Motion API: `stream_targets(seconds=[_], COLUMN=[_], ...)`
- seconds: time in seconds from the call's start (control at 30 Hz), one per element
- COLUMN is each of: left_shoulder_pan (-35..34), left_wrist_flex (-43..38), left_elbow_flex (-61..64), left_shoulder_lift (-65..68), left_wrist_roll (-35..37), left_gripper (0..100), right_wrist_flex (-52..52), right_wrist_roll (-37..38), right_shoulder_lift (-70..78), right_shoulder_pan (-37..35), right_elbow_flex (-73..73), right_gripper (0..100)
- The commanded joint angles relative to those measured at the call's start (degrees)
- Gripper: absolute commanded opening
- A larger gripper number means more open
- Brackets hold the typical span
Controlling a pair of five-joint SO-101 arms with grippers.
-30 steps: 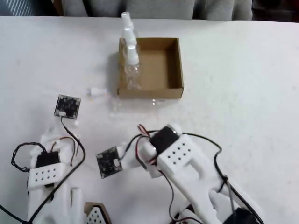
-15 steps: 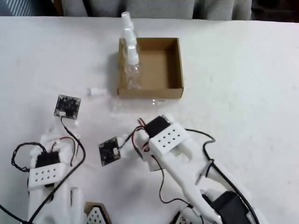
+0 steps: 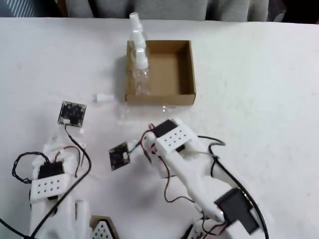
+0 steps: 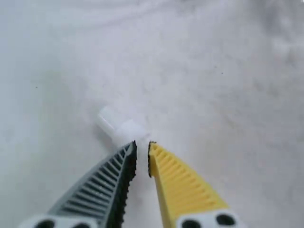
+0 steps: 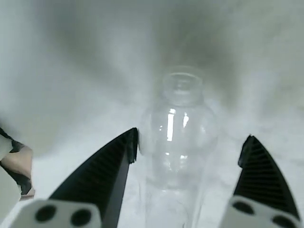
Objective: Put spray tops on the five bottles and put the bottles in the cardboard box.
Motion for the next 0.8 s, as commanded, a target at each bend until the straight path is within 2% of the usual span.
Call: stream_targets(seconds=[0.0, 0.27, 0.37, 0.5, 0.53, 0.6, 0.77], left_shoulder_pan=[-0.31, -0.4, -0.4, -0.4, -0.4, -0.4, -0.4], left_wrist_flex=[0.18, 0.18, 0.09, 0.0, 0.0, -0.09, -0.18], left_elbow_flex=[-1.41, -1.41, -1.41, -1.41, -1.41, -1.41, -1.41], left_shoulder_lift=[0.13, 0.13, 0.13, 0.13, 0.13, 0.13, 0.13], left_wrist_roll=[-0.7, -0.7, -0.7, -0.7, -0.7, -0.7, -0.7], left_gripper=[6, 6, 6, 6, 6, 6, 6], right_wrist_flex=[-1.71, -3.65, -4.7, -6.11, -6.29, -5.85, -4.53], right_wrist_roll=[0.7, 0.62, 0.62, 0.62, 0.62, 0.53, -9.85], right_shoulder_lift=[1.27, 2.42, 2.51, 2.51, 2.42, 1.89, 0.48], right_shoulder_pan=[0.75, 0.31, 0.4, 0.48, 0.66, 0.75, 2.68], right_elbow_flex=[-2.37, -2.37, -2.11, -2.29, -2.37, -2.37, -5.8], right_gripper=[31.3, 30.7, 22.3, 2.1, 0.8, 4.2, 1.9])
